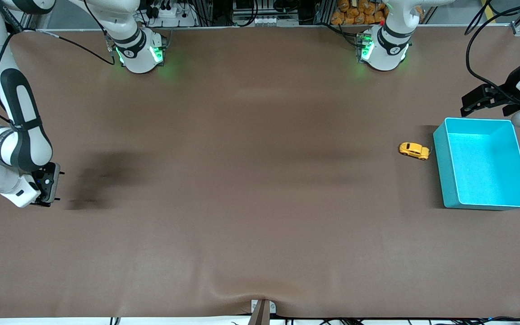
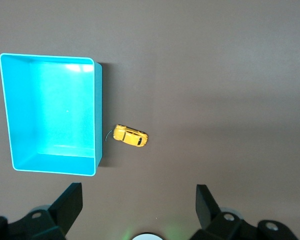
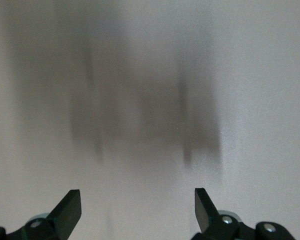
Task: Wind and store yellow beetle car
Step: 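Reach the left gripper to the car while the right gripper withdraws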
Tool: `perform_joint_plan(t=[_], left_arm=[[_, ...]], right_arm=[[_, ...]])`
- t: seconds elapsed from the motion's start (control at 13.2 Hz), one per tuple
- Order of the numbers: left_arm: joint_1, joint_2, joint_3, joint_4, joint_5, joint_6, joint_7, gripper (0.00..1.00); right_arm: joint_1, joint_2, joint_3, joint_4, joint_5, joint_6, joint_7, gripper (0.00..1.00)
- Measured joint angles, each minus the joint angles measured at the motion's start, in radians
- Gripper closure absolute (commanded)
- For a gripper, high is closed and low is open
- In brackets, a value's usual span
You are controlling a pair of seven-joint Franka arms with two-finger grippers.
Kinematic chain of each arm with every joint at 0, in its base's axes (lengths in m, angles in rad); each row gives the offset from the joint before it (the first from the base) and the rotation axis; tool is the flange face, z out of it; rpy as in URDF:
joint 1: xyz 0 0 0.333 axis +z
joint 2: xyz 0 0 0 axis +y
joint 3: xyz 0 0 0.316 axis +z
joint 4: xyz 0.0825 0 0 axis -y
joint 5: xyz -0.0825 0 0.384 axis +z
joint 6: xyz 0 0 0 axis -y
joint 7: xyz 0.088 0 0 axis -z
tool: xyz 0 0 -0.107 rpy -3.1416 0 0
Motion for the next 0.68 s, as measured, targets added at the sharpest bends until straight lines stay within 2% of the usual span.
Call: perform_joint_plan(t=[0.23,0.38,0.68], left_arm=[[0.01,0.039,0.0,-0.002,0.0,0.008,-0.008,0.0],[0.013,0.066,0.0,-0.031,0.0,0.052,-0.061,0.0],[0.014,0.091,0.0,-0.204,0.0,0.24,-0.267,0.0]], right_arm=[[0.0,0.0,0.0,0.02,0.029,-0.005,0.01,0.0],[0.003,0.0,0.002,0.081,0.077,-0.084,0.066,0.0],[0.053,-0.015,0.014,0.273,0.133,-0.311,0.337,0.0]])
